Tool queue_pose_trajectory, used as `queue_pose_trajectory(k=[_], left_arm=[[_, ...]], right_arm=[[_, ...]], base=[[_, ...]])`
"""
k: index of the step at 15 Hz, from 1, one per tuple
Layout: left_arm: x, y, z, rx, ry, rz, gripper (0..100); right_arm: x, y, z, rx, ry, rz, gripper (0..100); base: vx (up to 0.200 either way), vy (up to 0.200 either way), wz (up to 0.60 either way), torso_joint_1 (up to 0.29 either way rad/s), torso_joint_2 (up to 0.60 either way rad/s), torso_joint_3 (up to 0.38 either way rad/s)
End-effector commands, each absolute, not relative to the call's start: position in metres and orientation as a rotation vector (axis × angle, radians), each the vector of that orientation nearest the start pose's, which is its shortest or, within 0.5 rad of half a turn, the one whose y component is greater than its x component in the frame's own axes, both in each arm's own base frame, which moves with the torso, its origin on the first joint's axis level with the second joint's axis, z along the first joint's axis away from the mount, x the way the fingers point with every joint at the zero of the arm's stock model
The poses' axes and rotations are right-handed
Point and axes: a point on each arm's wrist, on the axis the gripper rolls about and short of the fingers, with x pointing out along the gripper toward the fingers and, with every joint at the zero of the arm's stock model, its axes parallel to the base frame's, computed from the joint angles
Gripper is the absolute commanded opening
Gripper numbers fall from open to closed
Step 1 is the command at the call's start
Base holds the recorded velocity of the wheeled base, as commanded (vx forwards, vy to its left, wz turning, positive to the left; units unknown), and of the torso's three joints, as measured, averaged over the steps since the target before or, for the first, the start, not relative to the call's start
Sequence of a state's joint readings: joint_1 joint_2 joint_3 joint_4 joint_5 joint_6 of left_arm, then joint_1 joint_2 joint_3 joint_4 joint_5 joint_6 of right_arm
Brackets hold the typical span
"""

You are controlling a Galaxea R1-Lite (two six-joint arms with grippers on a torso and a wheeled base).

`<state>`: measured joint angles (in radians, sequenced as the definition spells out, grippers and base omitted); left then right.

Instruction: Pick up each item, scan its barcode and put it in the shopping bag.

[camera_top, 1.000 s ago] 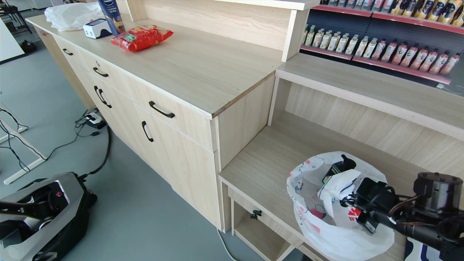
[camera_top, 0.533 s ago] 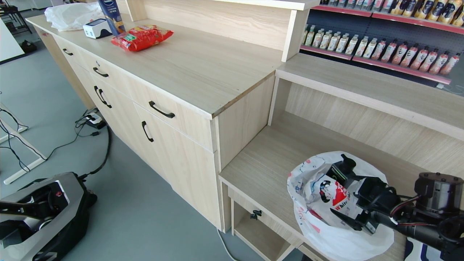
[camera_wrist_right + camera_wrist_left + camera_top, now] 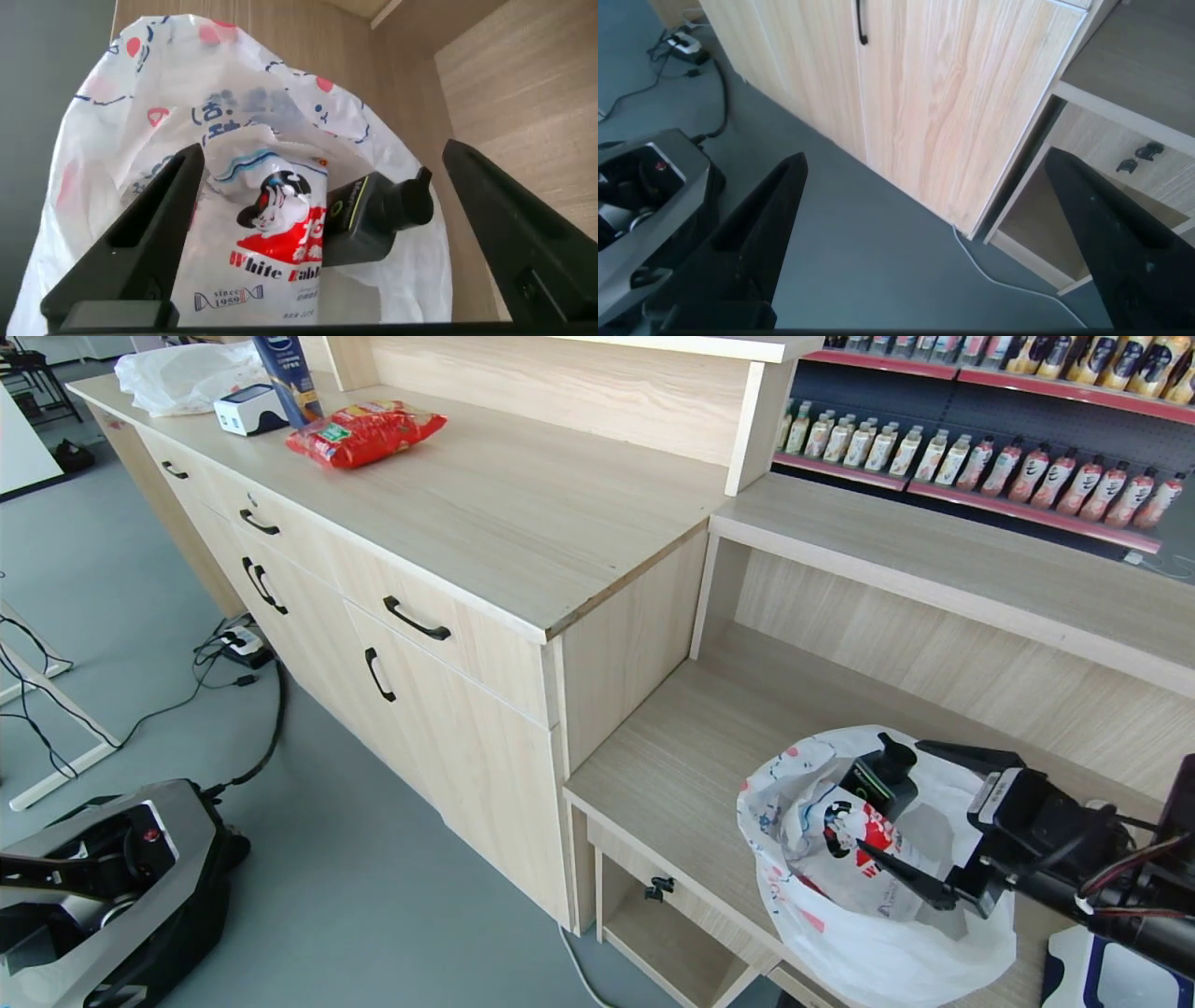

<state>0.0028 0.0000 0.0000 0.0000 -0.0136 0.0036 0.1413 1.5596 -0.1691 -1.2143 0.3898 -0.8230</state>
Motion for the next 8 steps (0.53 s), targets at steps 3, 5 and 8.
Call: queue_pose_trajectory(k=[3,5,8], left_arm=[[-0.023,0.000,0.075,0.005,0.000,-0.011,100],[-0.023,0.000,0.075,0.005,0.000,-0.011,100],[-0.023,0.000,0.075,0.005,0.000,-0.011,100]], right_arm=[[0.156,0.040,0.174,-0.784,-0.286,0.519,100],[0.164,0.042,0.212,-0.794,-0.404,0.450,100],[0.160,0.047,0.270,-0.748,-0.439,0.329,100]], base=[[0.000,0.000,-0.20,0.001,0.00,0.001],[0.000,0.000,-0.60,-0.007,0.00,0.007],[0.000,0.000,-0.60,0.012,0.00,-0.001]])
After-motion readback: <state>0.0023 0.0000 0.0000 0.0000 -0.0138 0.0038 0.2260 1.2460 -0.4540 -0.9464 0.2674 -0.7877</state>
